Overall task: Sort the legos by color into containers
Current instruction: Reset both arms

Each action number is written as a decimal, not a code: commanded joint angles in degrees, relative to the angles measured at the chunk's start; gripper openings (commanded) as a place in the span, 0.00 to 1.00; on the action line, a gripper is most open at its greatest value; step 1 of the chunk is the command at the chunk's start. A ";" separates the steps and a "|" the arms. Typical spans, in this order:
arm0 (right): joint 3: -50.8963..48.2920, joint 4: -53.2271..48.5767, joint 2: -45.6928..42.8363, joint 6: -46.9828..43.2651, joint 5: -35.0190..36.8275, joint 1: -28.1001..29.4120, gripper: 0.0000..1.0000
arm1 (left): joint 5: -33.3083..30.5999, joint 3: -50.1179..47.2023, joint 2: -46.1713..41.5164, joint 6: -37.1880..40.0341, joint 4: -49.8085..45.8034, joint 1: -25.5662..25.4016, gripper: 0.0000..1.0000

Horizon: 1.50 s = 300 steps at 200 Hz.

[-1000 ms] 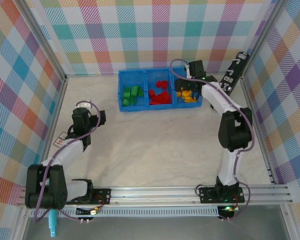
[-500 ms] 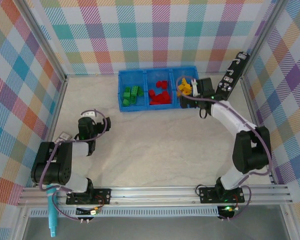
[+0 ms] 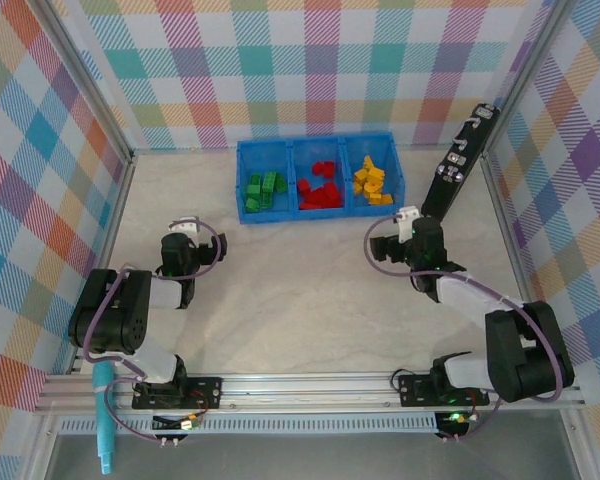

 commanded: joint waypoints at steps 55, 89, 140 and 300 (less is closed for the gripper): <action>-8.18 24.65 4.43 -0.14 -5.58 -8.43 0.99 | 0.87 0.73 -0.04 1.05 0.68 -0.30 1.00; -7.31 26.68 8.42 0.32 -8.83 -9.60 0.99 | 0.88 0.73 -0.05 1.05 0.73 -0.29 1.00; -6.20 28.37 13.04 4.19 -10.67 -13.04 0.99 | 0.88 0.79 -0.08 1.05 0.52 -0.29 1.00; -6.36 28.91 13.08 3.98 -10.18 -12.74 0.99 | 0.89 0.73 -0.01 1.07 0.61 -0.35 1.00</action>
